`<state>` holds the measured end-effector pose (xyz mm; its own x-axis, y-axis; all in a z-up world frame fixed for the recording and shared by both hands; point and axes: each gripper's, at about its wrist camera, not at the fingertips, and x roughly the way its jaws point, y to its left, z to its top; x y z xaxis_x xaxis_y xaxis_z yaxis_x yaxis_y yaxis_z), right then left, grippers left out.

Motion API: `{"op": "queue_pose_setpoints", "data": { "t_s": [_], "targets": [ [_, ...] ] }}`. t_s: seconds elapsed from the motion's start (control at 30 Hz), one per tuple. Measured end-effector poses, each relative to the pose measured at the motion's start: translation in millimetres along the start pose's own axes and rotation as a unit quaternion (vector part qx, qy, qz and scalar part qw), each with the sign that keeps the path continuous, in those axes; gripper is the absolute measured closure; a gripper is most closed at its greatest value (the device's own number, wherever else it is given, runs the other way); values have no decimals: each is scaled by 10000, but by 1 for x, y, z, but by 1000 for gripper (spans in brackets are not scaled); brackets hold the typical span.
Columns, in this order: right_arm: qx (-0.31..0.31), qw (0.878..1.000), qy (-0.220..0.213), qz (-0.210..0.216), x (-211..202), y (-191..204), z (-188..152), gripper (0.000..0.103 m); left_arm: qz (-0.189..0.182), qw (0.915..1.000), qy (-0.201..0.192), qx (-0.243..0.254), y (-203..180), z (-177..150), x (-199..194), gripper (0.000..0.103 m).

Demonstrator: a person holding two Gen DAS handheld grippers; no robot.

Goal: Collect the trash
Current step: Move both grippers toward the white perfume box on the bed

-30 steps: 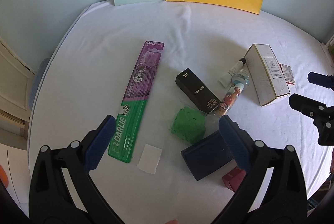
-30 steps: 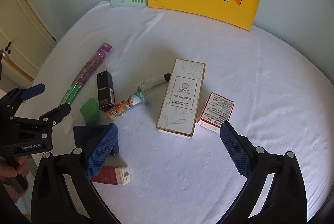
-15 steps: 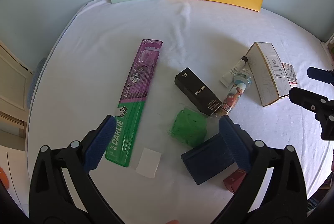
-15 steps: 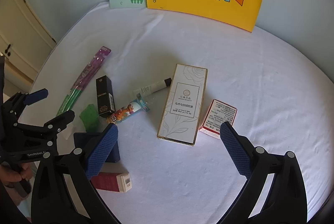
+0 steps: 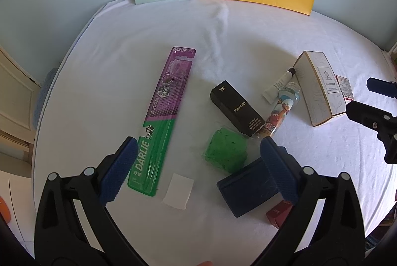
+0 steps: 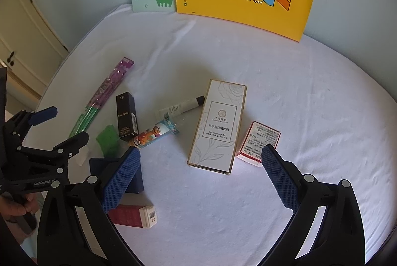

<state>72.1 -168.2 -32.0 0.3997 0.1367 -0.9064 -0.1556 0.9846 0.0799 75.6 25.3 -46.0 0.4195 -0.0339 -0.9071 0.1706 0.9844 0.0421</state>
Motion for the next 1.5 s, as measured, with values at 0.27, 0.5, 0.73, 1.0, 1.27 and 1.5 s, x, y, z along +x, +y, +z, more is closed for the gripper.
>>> {"op": "queue_pose_setpoints", "data": {
  "t_s": [0.27,0.5,0.73,1.0,1.27,1.5],
  "targets": [
    [-7,10000,-2,0,-1,0,0,6,0,10000,-4,2,0,0,-1,7],
    [-7,10000,-8,13,-1,1,0,6,1,10000,-17,-6,0,0,-2,7],
    [-13,10000,12,13,-1,2,1,6,-13,10000,-19,-11,1,0,-2,7],
    [-27,10000,12,4,-1,3,0,6,1,10000,-13,-15,0,0,-2,7],
    [-43,10000,22,1,0,3,1,6,7,10000,-16,-16,0,0,-2,7],
    [-44,10000,49,-3,2,3,1,6,6,10000,-9,-13,0,0,-1,7]
  ]
}}
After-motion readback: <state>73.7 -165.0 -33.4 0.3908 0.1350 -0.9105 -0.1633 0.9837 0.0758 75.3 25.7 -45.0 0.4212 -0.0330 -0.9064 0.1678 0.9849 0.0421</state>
